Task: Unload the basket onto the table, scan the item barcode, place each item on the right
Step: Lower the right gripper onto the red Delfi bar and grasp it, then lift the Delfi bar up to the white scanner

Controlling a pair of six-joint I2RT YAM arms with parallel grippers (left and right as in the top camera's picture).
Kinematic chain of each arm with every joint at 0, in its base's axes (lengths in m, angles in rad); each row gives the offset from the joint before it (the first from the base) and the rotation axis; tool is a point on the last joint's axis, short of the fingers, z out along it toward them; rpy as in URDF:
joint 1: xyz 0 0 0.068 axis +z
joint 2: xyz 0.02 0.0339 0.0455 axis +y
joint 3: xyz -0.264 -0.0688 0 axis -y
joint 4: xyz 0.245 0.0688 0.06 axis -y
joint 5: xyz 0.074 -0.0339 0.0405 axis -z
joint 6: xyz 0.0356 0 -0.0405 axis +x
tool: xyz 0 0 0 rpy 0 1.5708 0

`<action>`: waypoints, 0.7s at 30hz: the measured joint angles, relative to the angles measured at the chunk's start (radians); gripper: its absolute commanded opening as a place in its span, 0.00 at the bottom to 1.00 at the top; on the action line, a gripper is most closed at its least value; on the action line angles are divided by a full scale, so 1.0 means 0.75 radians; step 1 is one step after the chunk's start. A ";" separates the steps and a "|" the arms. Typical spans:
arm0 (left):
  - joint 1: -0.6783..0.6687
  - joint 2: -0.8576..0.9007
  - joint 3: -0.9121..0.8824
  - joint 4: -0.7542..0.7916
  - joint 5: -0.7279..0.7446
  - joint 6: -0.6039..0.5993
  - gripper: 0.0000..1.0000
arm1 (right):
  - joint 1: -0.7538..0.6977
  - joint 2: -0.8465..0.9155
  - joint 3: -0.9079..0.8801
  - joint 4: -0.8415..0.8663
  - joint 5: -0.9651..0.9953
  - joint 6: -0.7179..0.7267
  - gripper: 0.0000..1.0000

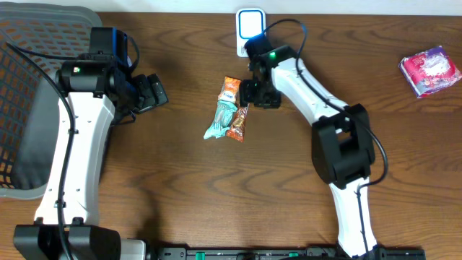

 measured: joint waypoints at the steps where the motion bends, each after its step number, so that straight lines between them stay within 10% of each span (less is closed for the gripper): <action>1: 0.000 0.000 0.000 0.001 0.000 0.001 0.98 | 0.005 0.013 -0.001 0.005 -0.009 0.006 0.63; 4: 0.000 0.000 0.000 0.001 0.000 0.001 0.98 | 0.015 0.041 -0.001 0.021 -0.038 0.018 0.50; 9: 0.000 0.000 0.000 0.001 0.000 0.001 0.98 | 0.024 0.044 -0.002 0.033 -0.074 0.024 0.01; 21: 0.000 0.000 0.000 0.001 0.000 0.001 0.98 | -0.092 0.030 0.048 -0.142 -0.382 -0.194 0.01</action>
